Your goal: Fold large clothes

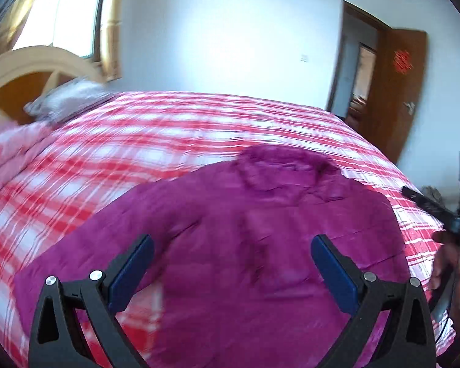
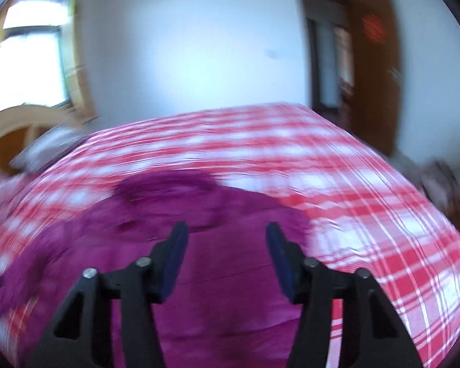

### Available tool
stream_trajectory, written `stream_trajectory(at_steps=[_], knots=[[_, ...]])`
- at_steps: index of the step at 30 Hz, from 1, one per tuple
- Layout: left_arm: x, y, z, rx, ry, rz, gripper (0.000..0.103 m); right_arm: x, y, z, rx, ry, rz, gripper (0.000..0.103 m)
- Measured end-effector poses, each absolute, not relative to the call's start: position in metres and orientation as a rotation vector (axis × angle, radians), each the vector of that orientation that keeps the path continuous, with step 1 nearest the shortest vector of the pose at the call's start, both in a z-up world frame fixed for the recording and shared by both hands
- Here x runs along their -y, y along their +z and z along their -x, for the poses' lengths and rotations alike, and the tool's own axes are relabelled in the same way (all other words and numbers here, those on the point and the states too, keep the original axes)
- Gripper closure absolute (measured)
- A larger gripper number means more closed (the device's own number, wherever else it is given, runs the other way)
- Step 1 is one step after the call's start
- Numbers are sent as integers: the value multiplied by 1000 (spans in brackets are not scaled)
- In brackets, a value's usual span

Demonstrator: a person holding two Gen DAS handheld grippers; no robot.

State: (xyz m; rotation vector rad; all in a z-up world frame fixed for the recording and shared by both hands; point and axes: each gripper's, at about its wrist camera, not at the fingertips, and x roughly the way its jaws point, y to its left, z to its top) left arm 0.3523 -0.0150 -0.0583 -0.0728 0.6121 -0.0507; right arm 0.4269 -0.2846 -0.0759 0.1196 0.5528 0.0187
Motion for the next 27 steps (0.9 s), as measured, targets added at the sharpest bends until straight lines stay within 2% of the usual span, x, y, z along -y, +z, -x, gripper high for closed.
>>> stream_trajectory(at_steps=[5, 12, 15, 20, 24, 27], knots=[[69, -95, -405, -700, -72, -26, 1, 297, -118, -467, -673, 0, -101, 56], [70, -167, -443, -879, 4, -64, 1, 295, -171, -484, -832, 10, -54, 56], [54, -173, -445, -905, -36, 40, 1, 294, -172, -484, -842, 9, -40, 56], [62, -175, -442, -886, -20, 15, 1, 285, -164, -480, -861, -40, 28, 57], [62, -176, -441, -886, -20, 11, 1, 260, -131, -453, -770, 6, -27, 56], [62, -177, -442, -887, -19, 7, 1, 237, -131, -449, -760, 60, -18, 48]])
